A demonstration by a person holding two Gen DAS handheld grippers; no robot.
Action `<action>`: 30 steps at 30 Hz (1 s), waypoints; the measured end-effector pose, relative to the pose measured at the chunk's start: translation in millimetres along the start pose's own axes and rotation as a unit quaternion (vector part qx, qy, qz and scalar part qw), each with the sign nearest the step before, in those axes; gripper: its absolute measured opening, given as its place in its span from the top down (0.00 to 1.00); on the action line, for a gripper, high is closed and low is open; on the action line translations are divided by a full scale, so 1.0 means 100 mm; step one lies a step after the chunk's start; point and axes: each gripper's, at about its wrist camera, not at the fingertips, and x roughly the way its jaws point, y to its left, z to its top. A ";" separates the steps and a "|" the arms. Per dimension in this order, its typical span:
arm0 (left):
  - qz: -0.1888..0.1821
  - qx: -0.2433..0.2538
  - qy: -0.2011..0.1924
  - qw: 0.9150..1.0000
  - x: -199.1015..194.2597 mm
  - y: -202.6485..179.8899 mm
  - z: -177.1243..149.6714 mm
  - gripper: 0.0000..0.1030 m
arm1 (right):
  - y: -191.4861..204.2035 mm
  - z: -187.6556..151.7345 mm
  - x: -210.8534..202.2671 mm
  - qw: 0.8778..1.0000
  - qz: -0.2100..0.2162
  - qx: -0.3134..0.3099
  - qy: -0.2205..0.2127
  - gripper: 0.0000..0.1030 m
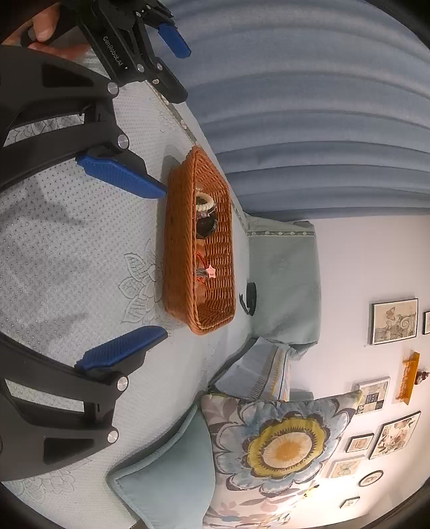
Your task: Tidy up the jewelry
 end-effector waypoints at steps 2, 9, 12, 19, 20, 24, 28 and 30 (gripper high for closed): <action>0.000 0.000 0.001 1.000 0.01 0.00 0.00 0.08 | 0.00 0.00 0.00 1.000 0.000 0.001 0.001 0.27; 0.000 0.001 0.002 1.000 0.01 0.00 0.00 0.08 | -0.01 0.00 0.00 1.000 -0.001 0.002 0.000 0.23; 0.000 0.001 0.002 1.000 0.01 0.00 0.00 0.08 | 0.00 0.00 0.00 1.000 -0.002 0.000 0.000 0.23; -0.001 0.003 0.001 1.000 0.01 -0.01 0.00 0.08 | 0.01 0.00 0.00 1.000 -0.002 -0.001 0.000 0.23; -0.001 0.003 0.002 1.000 0.01 -0.01 0.00 0.08 | 0.02 0.00 0.00 1.000 -0.002 -0.001 0.000 0.23; -0.001 0.003 0.001 1.000 0.01 -0.01 0.00 0.08 | 0.02 0.00 0.00 1.000 -0.002 -0.001 0.000 0.23; -0.001 0.004 0.003 1.000 0.02 -0.01 0.00 0.08 | 0.03 0.00 0.01 1.000 -0.001 -0.002 0.001 0.23; -0.001 0.003 0.003 1.000 0.02 -0.02 0.00 0.08 | 0.04 0.00 0.01 1.000 -0.001 -0.003 0.001 0.23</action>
